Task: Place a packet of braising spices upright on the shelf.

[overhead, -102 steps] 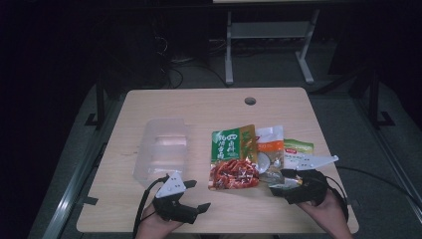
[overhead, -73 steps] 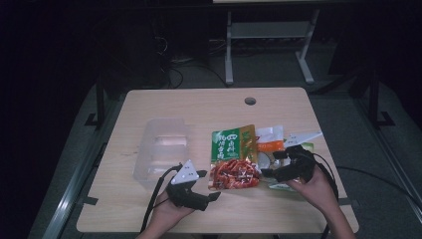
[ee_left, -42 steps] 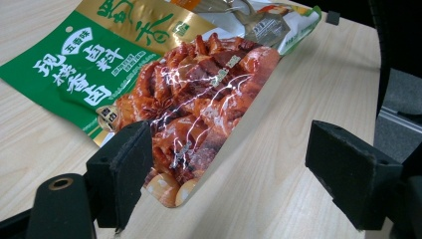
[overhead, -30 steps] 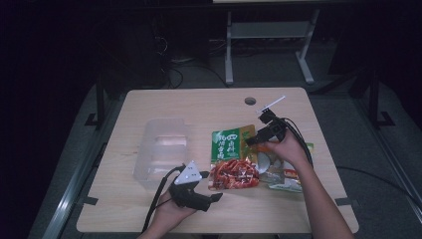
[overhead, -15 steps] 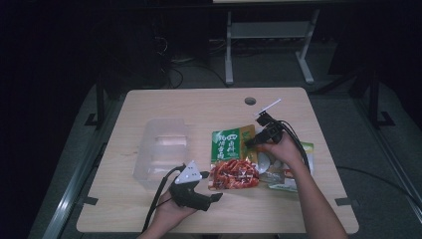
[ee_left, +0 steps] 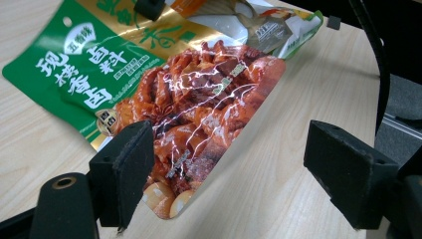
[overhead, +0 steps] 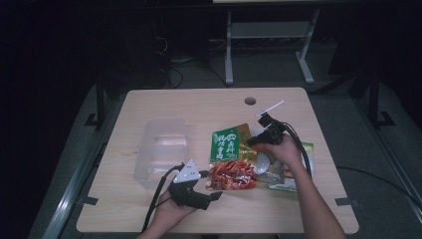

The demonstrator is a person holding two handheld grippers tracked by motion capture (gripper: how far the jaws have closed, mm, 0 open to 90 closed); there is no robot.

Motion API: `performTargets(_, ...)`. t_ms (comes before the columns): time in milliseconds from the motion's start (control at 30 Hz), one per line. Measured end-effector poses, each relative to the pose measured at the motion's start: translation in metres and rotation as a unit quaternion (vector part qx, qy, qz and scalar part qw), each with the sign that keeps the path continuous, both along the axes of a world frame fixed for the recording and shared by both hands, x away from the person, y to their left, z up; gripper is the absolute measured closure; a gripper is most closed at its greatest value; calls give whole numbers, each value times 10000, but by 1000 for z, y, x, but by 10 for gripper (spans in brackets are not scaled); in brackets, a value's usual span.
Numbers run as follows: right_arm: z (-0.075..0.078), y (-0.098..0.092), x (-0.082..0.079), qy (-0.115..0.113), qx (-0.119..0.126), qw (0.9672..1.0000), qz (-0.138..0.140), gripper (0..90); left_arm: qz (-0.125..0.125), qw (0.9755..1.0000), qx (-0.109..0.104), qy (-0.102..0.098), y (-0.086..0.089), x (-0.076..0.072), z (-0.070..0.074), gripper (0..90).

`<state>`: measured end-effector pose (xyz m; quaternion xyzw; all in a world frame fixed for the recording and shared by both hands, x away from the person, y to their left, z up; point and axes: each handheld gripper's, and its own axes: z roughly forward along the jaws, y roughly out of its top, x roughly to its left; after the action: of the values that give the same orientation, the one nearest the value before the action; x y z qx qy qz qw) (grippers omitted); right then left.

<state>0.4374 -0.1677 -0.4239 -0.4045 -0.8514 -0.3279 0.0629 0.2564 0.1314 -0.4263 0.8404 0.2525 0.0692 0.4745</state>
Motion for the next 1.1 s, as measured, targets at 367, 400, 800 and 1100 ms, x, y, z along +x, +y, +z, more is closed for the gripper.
performTargets(367,29,-4,-22,-536,347,9977,228,898,82,9999,-28,99,0,3,-1,198)
performTargets(400,34,-4,-26,-597,369,9973,235,898,93,9999,-27,99,0,4,-2,197)
performTargets(800,62,-17,-67,-1282,600,9890,437,899,374,9989,-8,273,-15,21,-11,182)
performTargets(1100,66,-31,-94,-1710,933,9794,537,899,529,9975,7,473,-25,45,-22,187)
